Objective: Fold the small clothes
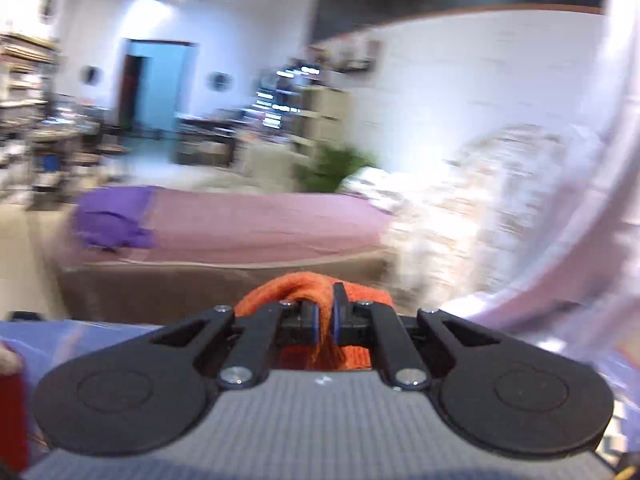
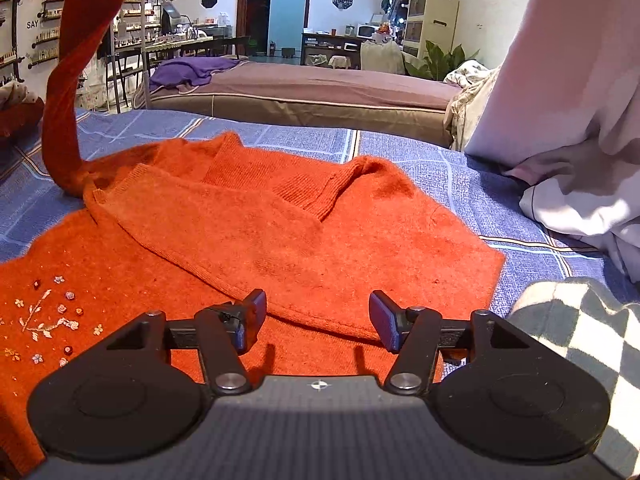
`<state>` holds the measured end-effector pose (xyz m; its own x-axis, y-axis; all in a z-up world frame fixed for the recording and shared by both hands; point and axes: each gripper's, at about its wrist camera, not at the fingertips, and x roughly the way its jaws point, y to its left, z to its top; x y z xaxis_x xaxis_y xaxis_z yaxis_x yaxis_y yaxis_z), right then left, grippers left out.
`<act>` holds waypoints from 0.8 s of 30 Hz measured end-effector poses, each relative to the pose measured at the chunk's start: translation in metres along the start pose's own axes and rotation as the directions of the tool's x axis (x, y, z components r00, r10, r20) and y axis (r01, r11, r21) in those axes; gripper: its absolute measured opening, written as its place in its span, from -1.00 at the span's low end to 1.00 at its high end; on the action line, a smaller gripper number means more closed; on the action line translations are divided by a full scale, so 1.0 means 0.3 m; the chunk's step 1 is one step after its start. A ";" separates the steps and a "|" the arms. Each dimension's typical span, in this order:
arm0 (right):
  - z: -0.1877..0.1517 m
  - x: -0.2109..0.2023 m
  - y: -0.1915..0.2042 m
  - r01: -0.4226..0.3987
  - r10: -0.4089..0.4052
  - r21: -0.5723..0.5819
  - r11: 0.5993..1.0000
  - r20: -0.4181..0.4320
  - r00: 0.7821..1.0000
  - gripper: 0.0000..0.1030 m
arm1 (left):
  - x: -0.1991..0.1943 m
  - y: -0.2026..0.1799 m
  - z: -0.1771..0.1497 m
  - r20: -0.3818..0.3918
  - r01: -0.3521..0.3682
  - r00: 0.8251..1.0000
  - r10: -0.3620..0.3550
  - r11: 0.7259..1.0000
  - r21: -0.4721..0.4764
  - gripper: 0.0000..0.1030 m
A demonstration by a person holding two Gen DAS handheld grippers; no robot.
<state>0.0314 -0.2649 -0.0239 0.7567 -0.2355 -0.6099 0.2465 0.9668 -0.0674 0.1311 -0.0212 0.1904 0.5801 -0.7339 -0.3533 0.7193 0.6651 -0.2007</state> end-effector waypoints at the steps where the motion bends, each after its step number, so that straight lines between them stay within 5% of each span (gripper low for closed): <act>1: 0.000 -0.006 -0.001 -0.004 0.004 0.008 1.000 0.006 1.000 0.82 | -0.014 -0.071 -0.042 -0.043 0.117 0.992 -0.117 0.993 -0.010 -0.87; 3: 0.001 -0.019 -0.012 -0.020 0.020 0.035 0.999 0.013 1.000 0.81 | -0.004 -0.183 -0.155 -0.175 0.316 0.933 -0.316 0.948 -0.029 -0.81; 5: -0.001 -0.033 -0.041 -0.024 0.023 0.075 0.997 0.018 1.000 0.82 | 0.029 -0.274 -0.321 -0.337 0.391 0.863 -0.377 0.920 -0.028 -0.58; 6: -0.004 -0.037 -0.057 -0.018 0.017 0.093 0.995 0.015 1.000 0.85 | 0.050 -0.298 -0.402 -0.409 0.370 0.846 -0.343 0.929 -0.014 -0.41; 7: -0.008 -0.040 -0.074 -0.010 0.010 0.109 0.994 0.007 1.000 0.85 | 0.088 -0.290 -0.505 -0.486 0.317 0.828 -0.281 0.948 -0.007 -0.02; 10: -0.029 -0.050 -0.125 0.003 0.000 0.149 0.989 -0.021 1.000 0.86 | 0.128 -0.186 -0.735 -0.634 0.147 0.752 -0.183 0.983 -0.110 0.07; 12: -0.045 -0.062 -0.141 -0.011 0.015 0.167 0.986 -0.020 1.000 0.86 | 0.123 -0.084 -0.812 -0.661 0.065 0.727 -0.188 0.976 -0.206 0.07; 14: -0.060 -0.072 -0.137 -0.042 0.045 0.165 0.985 -0.017 0.999 0.86 | 0.097 -0.020 -0.863 -0.659 -0.033 0.740 -0.133 0.972 -0.233 0.21; 17: -0.074 -0.086 -0.098 -0.117 0.119 0.143 0.983 -0.001 0.993 0.86 | 0.035 0.041 -0.888 -0.625 -0.146 0.780 0.032 0.980 -0.132 0.45; 19: -0.066 -0.102 -0.040 -0.202 0.200 0.081 0.976 0.030 0.979 0.86 | 0.010 0.049 -0.878 -0.602 -0.196 0.788 0.126 0.979 -0.051 0.61; 22: -0.071 -0.156 0.097 -0.285 0.301 -0.182 0.941 0.065 0.951 0.86 | -0.006 0.040 -0.877 -0.591 -0.214 0.792 0.156 0.976 -0.030 0.62; 24: -0.093 -0.199 0.191 -0.316 0.365 -0.390 0.865 0.057 0.929 0.87 | -0.014 0.038 -0.872 -0.588 -0.208 0.798 0.131 0.976 -0.065 0.66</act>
<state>-0.0164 -0.1926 -0.0135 0.8279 0.1286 -0.5459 -0.2619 0.9494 -0.1734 0.0369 0.0256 -0.0496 0.3328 -0.4175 -0.8455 0.5564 0.8109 -0.1814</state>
